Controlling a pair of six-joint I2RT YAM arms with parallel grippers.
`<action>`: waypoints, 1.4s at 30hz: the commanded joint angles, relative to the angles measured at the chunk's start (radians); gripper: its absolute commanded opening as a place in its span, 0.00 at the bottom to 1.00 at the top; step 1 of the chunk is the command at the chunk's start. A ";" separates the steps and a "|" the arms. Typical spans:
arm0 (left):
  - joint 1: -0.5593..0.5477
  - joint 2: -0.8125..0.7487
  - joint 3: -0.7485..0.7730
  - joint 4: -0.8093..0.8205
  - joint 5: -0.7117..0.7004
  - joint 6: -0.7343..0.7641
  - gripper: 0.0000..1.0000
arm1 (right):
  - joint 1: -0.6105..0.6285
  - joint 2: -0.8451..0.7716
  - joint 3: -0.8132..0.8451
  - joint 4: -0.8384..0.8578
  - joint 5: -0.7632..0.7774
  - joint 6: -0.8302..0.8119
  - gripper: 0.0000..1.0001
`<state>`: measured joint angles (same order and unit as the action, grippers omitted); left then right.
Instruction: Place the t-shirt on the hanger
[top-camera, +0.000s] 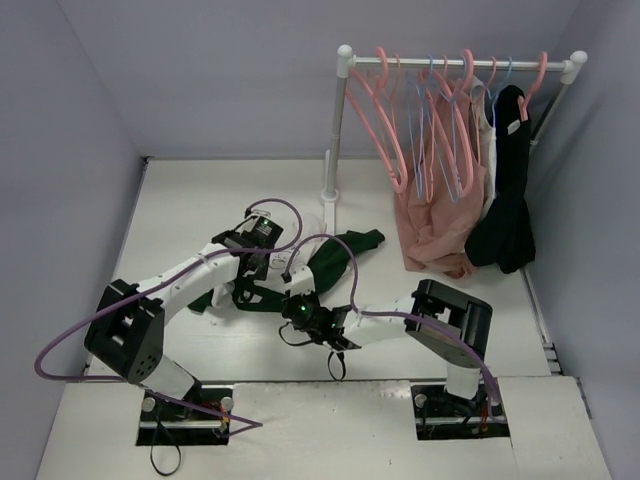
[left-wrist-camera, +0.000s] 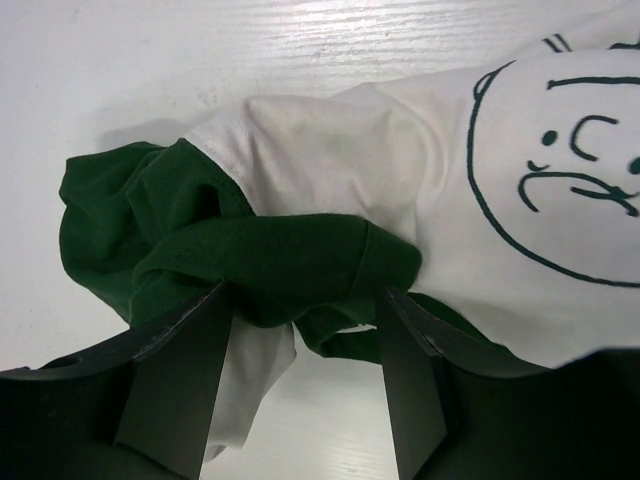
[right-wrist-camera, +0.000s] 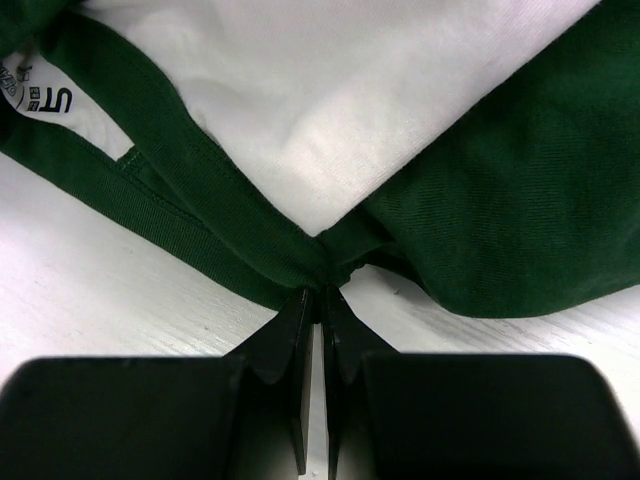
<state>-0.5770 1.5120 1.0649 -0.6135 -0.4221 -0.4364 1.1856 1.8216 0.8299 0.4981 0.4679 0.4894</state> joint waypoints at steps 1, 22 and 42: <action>-0.006 0.018 0.047 0.021 -0.046 -0.033 0.54 | -0.015 -0.059 -0.016 0.026 0.016 -0.003 0.00; -0.001 -0.079 0.085 0.006 -0.063 -0.009 0.00 | -0.018 -0.196 -0.031 -0.007 0.008 -0.064 0.00; 0.272 -0.189 1.143 0.005 0.084 0.335 0.00 | -0.251 -0.187 1.216 -0.343 -0.127 -0.855 0.00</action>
<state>-0.3224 1.2399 1.9985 -0.6627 -0.3804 -0.2006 0.9514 1.5350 1.7963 0.1426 0.3324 -0.1269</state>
